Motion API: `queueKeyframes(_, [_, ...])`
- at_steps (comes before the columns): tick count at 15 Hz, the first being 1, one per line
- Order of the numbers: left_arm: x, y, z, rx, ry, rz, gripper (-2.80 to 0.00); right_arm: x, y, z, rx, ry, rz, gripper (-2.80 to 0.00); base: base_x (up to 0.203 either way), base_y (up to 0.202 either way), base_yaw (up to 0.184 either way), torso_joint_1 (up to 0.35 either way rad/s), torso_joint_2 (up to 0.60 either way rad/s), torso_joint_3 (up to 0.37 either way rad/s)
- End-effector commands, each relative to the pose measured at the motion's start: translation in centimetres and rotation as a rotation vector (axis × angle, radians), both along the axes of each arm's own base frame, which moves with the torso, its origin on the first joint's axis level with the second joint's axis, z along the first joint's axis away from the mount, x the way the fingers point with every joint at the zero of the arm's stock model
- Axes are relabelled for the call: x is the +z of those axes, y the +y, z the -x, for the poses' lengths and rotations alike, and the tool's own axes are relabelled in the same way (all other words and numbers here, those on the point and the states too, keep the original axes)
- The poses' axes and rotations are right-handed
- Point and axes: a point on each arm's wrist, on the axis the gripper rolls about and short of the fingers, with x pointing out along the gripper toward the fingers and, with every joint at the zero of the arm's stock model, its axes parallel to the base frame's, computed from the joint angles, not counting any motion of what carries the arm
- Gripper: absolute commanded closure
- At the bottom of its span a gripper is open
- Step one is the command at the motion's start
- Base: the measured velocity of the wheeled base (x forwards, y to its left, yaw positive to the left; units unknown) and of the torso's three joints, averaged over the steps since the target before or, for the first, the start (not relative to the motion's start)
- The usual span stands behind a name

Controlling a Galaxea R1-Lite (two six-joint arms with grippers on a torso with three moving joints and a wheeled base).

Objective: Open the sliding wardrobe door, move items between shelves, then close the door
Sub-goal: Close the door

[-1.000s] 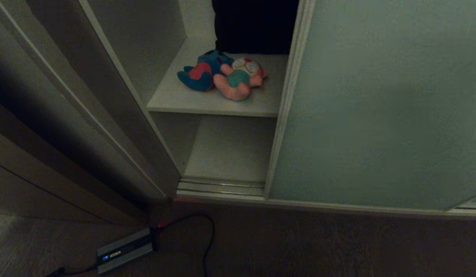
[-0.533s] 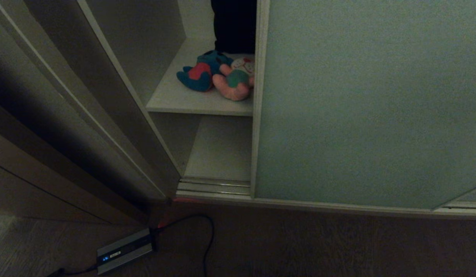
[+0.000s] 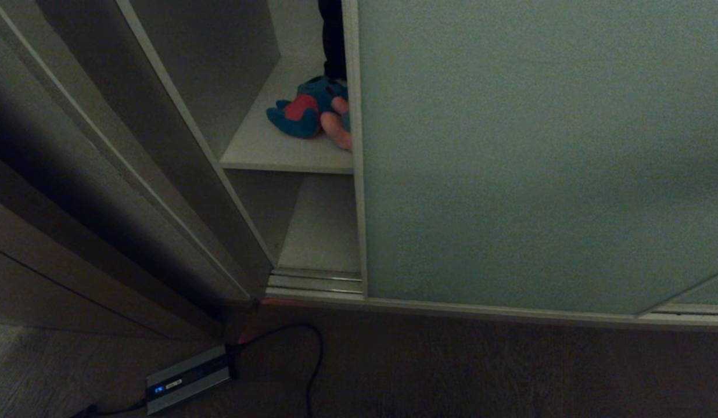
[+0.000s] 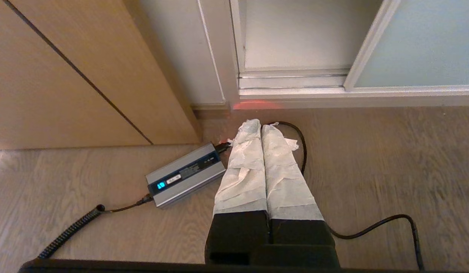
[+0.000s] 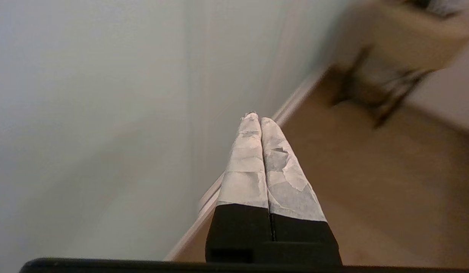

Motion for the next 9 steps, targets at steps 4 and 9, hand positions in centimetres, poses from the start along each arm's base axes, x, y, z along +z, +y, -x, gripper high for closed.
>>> queueKeyframes(4, [0.0,0.0,0.0,0.000,0.001,0.000,0.00,-0.5,-15.3,-3.3,-0.052,0.040,-0.063,0.00,0.000,0.000,0.000,0.000,0.00,0.000])
queueKeyframes(9, [0.0,0.0,0.0,0.000,0.001,-0.001,0.00,-2.8,-22.3,-4.1,0.245,0.047,-0.106,0.00,0.000,0.000,0.000,0.000,0.00,0.000])
